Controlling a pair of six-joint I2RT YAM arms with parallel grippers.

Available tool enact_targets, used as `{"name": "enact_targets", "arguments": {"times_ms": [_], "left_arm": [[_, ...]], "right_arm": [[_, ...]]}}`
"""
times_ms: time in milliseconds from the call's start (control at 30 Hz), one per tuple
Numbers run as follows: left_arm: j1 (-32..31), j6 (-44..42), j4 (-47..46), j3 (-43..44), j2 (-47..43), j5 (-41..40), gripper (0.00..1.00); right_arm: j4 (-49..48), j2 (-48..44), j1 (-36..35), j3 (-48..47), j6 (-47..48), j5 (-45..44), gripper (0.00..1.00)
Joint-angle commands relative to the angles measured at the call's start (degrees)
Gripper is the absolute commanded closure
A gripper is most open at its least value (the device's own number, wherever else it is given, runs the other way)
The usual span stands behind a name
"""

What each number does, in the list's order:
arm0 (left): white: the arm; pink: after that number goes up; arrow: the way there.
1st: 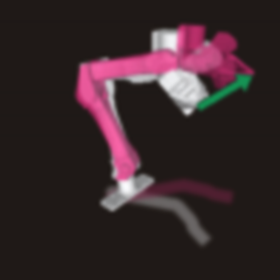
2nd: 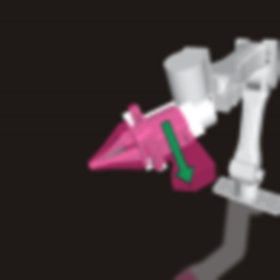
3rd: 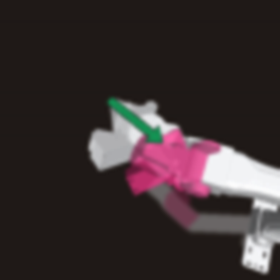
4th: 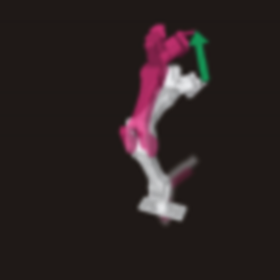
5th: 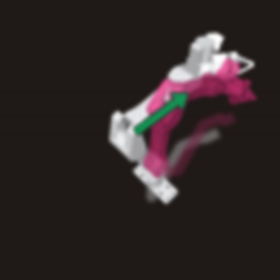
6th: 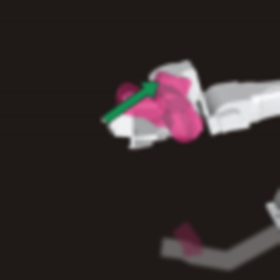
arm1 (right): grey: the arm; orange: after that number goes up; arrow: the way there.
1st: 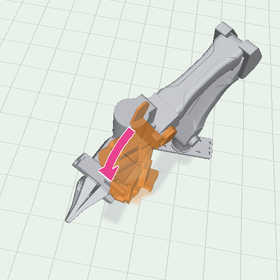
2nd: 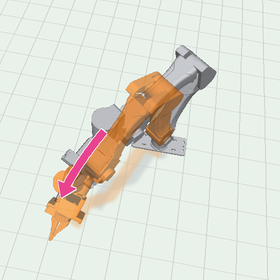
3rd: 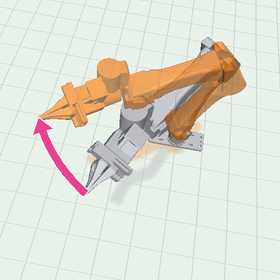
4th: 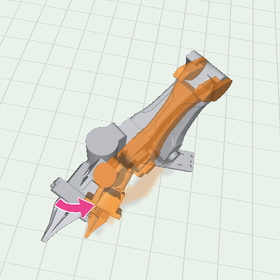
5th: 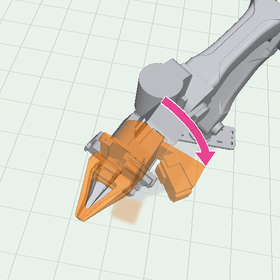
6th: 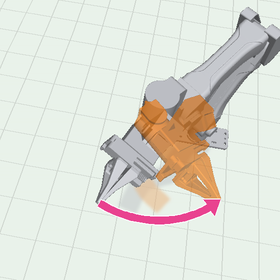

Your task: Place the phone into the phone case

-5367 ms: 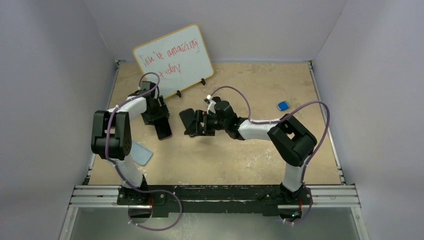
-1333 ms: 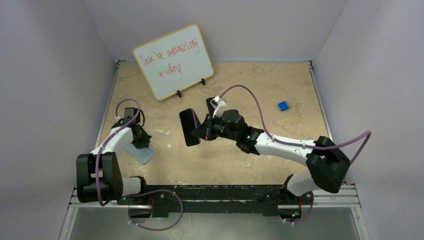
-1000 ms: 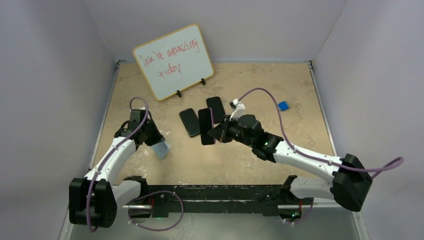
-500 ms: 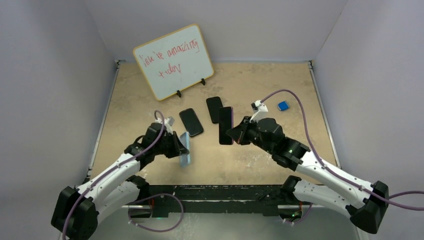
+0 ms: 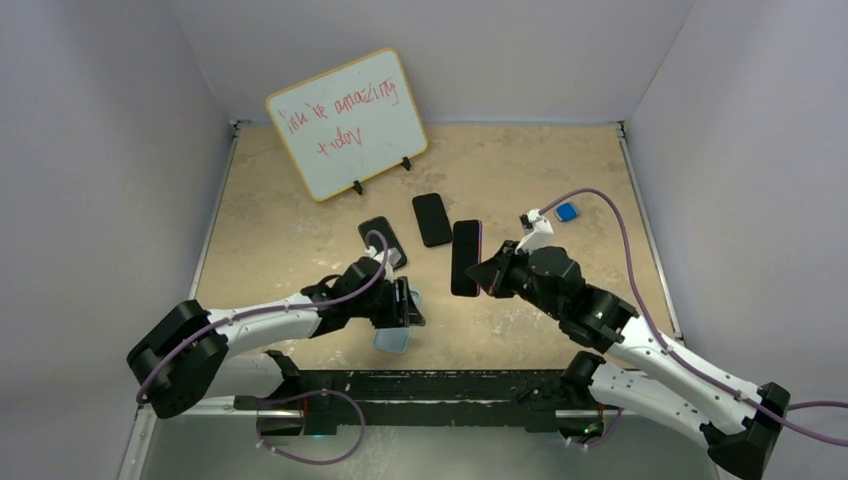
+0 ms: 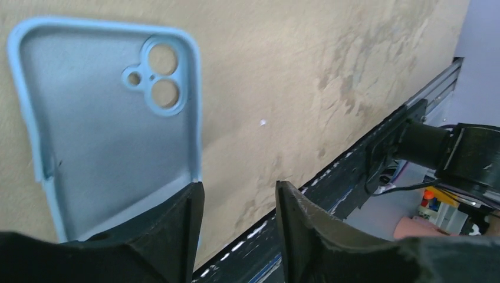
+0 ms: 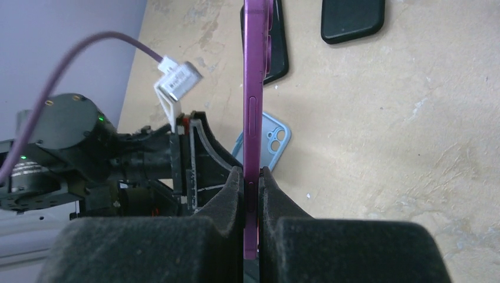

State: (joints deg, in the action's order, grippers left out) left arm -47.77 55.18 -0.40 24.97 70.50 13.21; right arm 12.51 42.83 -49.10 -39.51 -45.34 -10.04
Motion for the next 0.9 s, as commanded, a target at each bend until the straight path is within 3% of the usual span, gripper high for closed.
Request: {"name": "enact_targets", "arguments": {"times_ms": [0, 167, 333, 533, 867], "left_arm": [[-0.2, -2.7, -1.9, 7.7, 0.9, -1.8, 0.45], [5.7, -8.7, 12.3, 13.3, -0.3, -5.6, 0.43], [14.6, -11.5, 12.7, 8.6, -3.9, -0.8, 0.45], [16.1, -14.8, 15.1, 5.8, -2.2, -1.1, 0.46], [16.2, -13.6, 10.2, 0.2, -2.1, 5.5, 0.47]], "right_arm": [[-6.0, -0.8, 0.0, 2.6, -4.3, -0.9, 1.00], [-15.4, 2.8, -0.1, 8.3, -11.6, 6.0, 1.00], [-22.2, 7.0, -0.4, 11.5, -16.2, 7.9, 1.00], [-28.0, 11.0, -1.5, 13.5, -20.7, 8.8, 1.00], [-34.5, 18.2, -7.0, 14.4, -24.1, 6.8, 1.00]]}}
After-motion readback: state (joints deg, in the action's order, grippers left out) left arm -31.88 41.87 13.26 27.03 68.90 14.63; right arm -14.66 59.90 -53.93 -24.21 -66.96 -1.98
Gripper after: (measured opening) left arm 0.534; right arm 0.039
